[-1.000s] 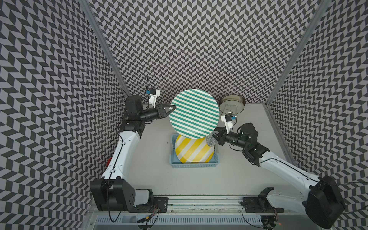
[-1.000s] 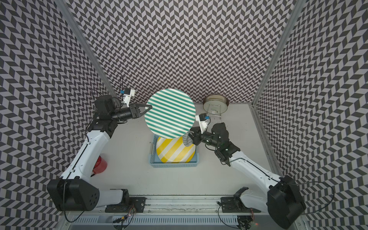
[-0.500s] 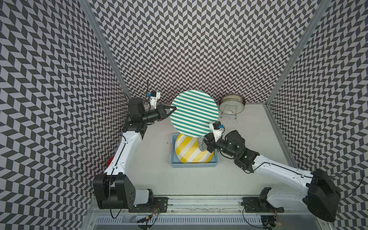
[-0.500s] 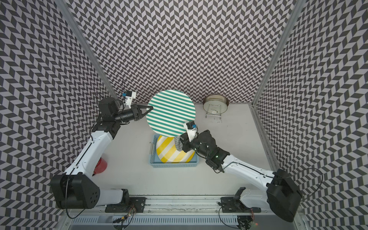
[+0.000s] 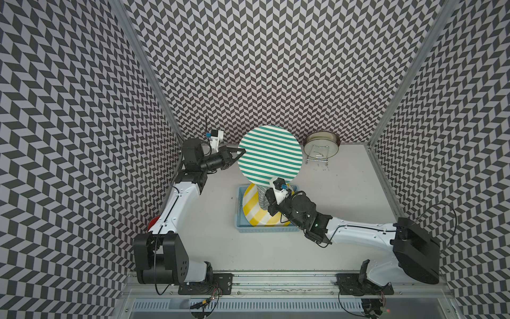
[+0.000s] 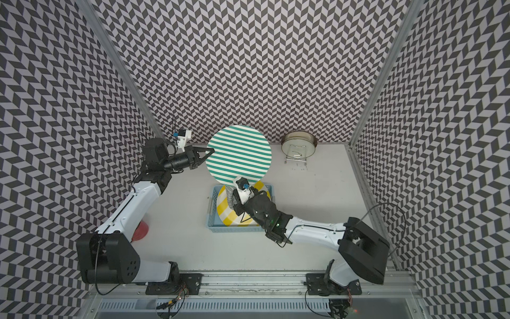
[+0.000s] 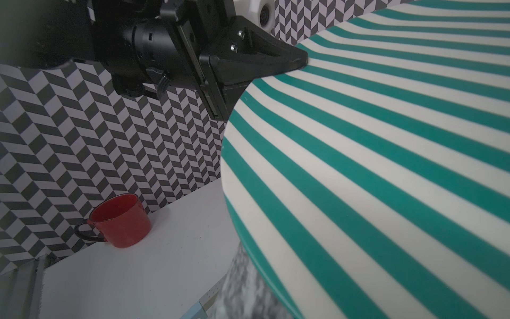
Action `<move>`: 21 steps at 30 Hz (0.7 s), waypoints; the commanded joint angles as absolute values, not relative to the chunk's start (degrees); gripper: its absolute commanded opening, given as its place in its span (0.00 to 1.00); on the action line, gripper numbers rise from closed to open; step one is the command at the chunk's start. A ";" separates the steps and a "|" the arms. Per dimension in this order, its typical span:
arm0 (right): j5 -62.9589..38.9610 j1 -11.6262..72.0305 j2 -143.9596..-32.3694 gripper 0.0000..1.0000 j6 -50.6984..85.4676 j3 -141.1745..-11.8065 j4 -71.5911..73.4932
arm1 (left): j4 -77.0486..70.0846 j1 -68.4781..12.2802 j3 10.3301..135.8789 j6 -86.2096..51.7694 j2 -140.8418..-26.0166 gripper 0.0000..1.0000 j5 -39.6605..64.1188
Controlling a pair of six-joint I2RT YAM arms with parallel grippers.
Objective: Wipe the wet plate dry
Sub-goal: Wipe the plate with towel.
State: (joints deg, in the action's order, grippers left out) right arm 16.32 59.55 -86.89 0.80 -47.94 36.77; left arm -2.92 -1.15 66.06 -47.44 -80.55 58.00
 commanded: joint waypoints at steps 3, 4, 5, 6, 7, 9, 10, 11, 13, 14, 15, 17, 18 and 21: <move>23.27 61.33 -88.35 0.00 -4.25 -55.18 56.83 | -5.08 -2.81 63.72 -44.59 -80.48 0.00 61.84; 24.32 61.98 -89.04 0.00 -5.00 -55.92 57.37 | -5.25 -2.81 63.58 -44.75 -80.44 0.00 61.73; 25.30 62.33 -89.69 0.00 -5.54 -56.62 58.03 | -5.35 -2.81 63.49 -44.92 -80.52 0.00 61.68; 26.38 62.73 -90.25 0.00 -6.30 -57.33 58.80 | -5.51 -2.81 63.44 -45.18 -80.59 0.00 61.62; 27.70 63.11 -91.13 0.00 -6.82 -58.02 59.52 | -5.91 -2.81 63.26 -45.44 -80.69 0.00 61.57; 30.42 63.29 -92.97 0.00 -7.20 -59.46 60.37 | -6.42 -2.90 62.93 -45.97 -80.60 0.00 61.50; 31.36 63.34 -93.89 0.00 -7.18 -60.41 60.60 | -6.72 -2.94 62.71 -46.23 -80.61 0.00 61.47; 32.10 63.34 -94.95 0.00 -7.34 -61.59 60.86 | -7.03 -2.98 62.46 -46.31 -80.53 0.00 61.45; 32.99 63.33 -97.07 0.00 -7.79 -63.98 61.29 | -7.16 -3.07 61.88 -46.21 -80.42 0.00 61.35; 33.15 63.30 -98.30 0.00 -8.15 -65.08 61.60 | -7.27 -3.03 61.62 -46.27 -80.33 0.00 61.35; 33.33 63.36 -99.39 0.00 -8.65 -66.36 61.82 | -7.43 -3.07 61.36 -46.43 -80.19 0.00 61.35; 34.15 63.33 -102.02 0.00 -9.82 -69.24 62.85 | -7.56 -3.08 61.17 -46.49 -79.92 0.00 61.35; 34.51 63.36 -103.49 0.00 -10.19 -70.62 63.82 | -7.56 -3.08 61.05 -46.43 -79.71 0.00 61.35; 34.55 63.42 -107.00 0.00 -11.75 -73.51 67.07 | -7.47 -3.08 60.90 -46.26 -79.27 0.00 61.35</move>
State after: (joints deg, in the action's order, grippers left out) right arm 30.98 64.40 -107.57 -8.97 -68.18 48.21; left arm -9.56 -2.35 63.09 -50.30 -80.44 56.25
